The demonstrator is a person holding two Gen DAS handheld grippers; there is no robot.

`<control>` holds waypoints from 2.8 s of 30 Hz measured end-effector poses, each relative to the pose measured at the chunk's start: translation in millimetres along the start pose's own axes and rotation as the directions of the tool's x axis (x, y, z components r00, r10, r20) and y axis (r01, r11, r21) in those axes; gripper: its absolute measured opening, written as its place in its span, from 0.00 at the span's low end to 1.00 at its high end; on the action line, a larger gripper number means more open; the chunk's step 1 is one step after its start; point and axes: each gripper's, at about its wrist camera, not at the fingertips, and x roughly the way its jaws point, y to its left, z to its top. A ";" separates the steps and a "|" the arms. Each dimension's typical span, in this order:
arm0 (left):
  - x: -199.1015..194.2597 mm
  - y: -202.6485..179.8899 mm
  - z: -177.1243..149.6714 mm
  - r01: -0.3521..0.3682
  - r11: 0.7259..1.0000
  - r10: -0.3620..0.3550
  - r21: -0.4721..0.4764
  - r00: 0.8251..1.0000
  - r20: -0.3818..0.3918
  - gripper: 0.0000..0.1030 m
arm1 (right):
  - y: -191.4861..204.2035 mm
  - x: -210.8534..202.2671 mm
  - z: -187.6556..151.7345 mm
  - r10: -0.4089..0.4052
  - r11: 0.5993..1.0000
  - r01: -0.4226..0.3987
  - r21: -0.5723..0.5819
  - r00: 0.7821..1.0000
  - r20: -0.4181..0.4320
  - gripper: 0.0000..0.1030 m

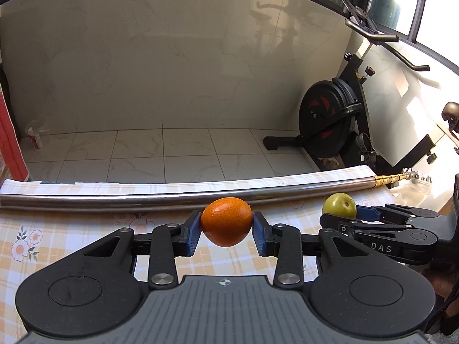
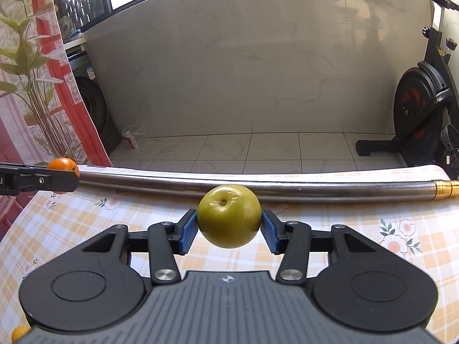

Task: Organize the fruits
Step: 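Carry the orange with the left tool while the right tool carries the apple to the plate, then lower the green apple onto the plate and open the right gripper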

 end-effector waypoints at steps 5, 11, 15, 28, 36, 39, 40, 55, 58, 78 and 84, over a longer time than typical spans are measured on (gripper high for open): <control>-43.2 -1.3 -5.6 -0.001 1.000 0.002 -0.022 0.999 0.037 0.39 | 21.1 -46.6 -3.9 0.004 1.000 -0.003 -0.025 0.999 0.050 0.49; -88.3 -4.2 -10.8 -0.019 1.000 0.020 -0.016 0.997 0.076 0.39 | 37.5 -90.9 -16.7 0.010 1.000 -0.009 -0.018 0.996 0.086 0.49; -116.3 -1.8 -15.2 -0.033 0.999 0.036 -0.030 0.995 0.091 0.39 | 46.4 -114.4 -24.0 0.019 1.000 -0.018 -0.010 0.994 0.107 0.49; -187.1 25.5 -50.6 -0.056 0.996 0.063 -0.074 0.994 0.093 0.39 | 72.2 -161.1 -61.8 0.053 0.999 -0.053 -0.003 0.991 0.119 0.49; -192.1 38.1 -90.9 -0.034 0.994 0.036 -0.099 0.999 0.027 0.39 | 84.4 -164.9 -100.6 0.079 0.997 -0.079 -0.006 0.995 0.054 0.49; -187.5 37.3 -109.0 -0.032 0.996 0.033 -0.077 0.999 0.009 0.39 | 88.9 -158.6 -115.8 0.091 0.996 -0.091 0.003 0.996 0.019 0.49; -185.7 36.7 -116.1 -0.027 0.997 0.027 -0.069 1.000 0.000 0.39 | 90.3 -156.4 -119.8 0.095 0.995 -0.095 0.006 0.995 0.008 0.49; -149.1 20.5 -163.0 0.004 1.000 -0.005 -0.010 0.996 -0.094 0.39 | 110.9 -132.9 -158.1 0.162 0.987 -0.163 -0.002 0.980 -0.113 0.49; -145.2 18.6 -166.0 0.013 1.000 -0.014 -0.014 0.994 -0.104 0.39 | 115.6 -129.8 -161.4 0.174 0.984 -0.177 -0.012 0.976 -0.128 0.49; -136.8 29.1 -177.1 -0.005 0.999 -0.001 -0.049 0.992 -0.126 0.39 | 161.4 -104.3 -175.5 0.308 0.936 -0.340 -0.093 0.918 -0.248 0.49; -136.2 31.6 -177.8 -0.008 0.998 0.000 -0.065 0.993 -0.121 0.39 | 168.5 -95.8 -181.4 0.318 0.927 -0.359 -0.104 0.904 -0.287 0.49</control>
